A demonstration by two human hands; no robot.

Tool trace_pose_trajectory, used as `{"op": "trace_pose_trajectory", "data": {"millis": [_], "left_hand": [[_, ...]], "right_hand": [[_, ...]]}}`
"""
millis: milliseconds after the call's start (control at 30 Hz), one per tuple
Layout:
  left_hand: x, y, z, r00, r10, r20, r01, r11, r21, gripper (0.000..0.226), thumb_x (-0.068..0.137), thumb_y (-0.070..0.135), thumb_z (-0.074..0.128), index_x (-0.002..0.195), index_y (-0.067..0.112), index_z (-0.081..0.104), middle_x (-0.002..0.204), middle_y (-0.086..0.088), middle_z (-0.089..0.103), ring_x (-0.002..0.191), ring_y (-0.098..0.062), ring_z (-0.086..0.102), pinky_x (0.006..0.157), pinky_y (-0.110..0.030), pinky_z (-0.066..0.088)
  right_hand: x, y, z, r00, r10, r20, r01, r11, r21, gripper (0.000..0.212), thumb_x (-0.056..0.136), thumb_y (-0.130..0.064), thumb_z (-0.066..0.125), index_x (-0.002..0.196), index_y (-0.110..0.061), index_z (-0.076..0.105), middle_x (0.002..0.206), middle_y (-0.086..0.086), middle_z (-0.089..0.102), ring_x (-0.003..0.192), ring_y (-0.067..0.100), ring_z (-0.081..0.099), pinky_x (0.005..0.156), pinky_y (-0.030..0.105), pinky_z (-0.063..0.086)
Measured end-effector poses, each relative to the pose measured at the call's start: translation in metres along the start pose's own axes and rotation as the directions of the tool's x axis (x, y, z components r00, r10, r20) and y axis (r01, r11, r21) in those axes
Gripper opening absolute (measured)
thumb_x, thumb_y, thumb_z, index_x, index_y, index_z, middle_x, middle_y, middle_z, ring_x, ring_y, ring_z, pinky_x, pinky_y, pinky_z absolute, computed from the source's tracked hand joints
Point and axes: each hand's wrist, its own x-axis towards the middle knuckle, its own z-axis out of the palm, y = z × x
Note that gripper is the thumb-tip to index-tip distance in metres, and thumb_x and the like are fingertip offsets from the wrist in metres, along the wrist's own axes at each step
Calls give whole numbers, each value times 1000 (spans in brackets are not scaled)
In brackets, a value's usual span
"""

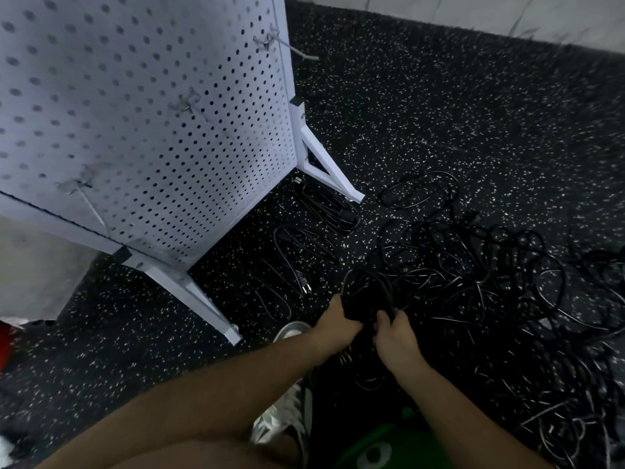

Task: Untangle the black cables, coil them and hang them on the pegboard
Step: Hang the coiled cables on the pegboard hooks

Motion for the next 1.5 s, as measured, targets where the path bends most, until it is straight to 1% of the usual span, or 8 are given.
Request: {"op": "trace_pose_trajectory", "data": {"millis": [100,233,567,767,933,1200,1400,1500], "left_hand": [[-3,-6,1,999,-8,-37,5,998,-70,59,84,22,75,135,24,45,116,1,67,107,-16,64,88,-26,51],[-12,-4,-6,995,33,-98,-50,983,-176,57,83,21,79,131,24,48,107,7,67,95,-4,63,76,-12,48],[-30,-9,-54,985,-13,-172,-66,892,-447,53,66,35,78,113,14,72,102,-9,78,96,-28,75,92,-46,60],[-83,-28,-87,879,-112,-464,-116,893,-435,11,98,19,59,106,27,60,90,3,70,73,0,69,63,-18,53],[-119,-82,-104,773,-218,-596,-106,882,-460,28,100,18,56,127,21,52,121,-3,65,113,-23,63,105,-48,49],[-125,-115,-131,756,-115,-644,-90,957,-277,8,102,15,54,108,20,52,94,2,64,82,-11,63,70,-28,44],[-109,-114,-132,792,-77,-605,-54,979,-195,13,102,23,55,110,14,49,96,-1,63,83,-11,62,65,-29,44],[-98,-116,-132,812,-117,-571,13,983,-183,14,103,22,54,110,14,44,100,-5,61,85,-19,63,64,-32,45]], "right_hand": [[-13,-4,-3,996,-86,12,86,996,-18,18,108,-27,42,121,-18,51,106,-1,66,100,19,64,92,37,51],[-18,-15,-5,988,-152,10,152,988,-2,16,109,-25,41,118,-20,53,105,-4,66,99,13,63,85,31,50],[-39,-58,24,915,-343,210,378,913,-153,15,109,-27,40,115,-22,53,104,-10,62,98,6,59,88,27,44],[-65,-86,65,815,-334,473,501,816,-287,37,110,-34,36,141,-18,46,126,-3,59,115,13,56,93,25,38],[-95,-89,118,692,-216,689,605,695,-388,49,110,-38,31,151,-11,32,147,8,48,134,25,49,100,29,38],[-107,-62,158,765,-108,635,440,807,-393,58,111,-37,29,160,-11,13,157,15,39,138,30,46,114,39,37],[-95,-61,165,843,-87,531,308,887,-343,40,111,-27,31,148,-14,32,138,6,54,125,26,56,95,30,44],[-81,-60,170,858,-122,500,372,818,-439,34,109,-24,37,138,-5,39,132,16,58,118,33,57,92,34,44]]}}
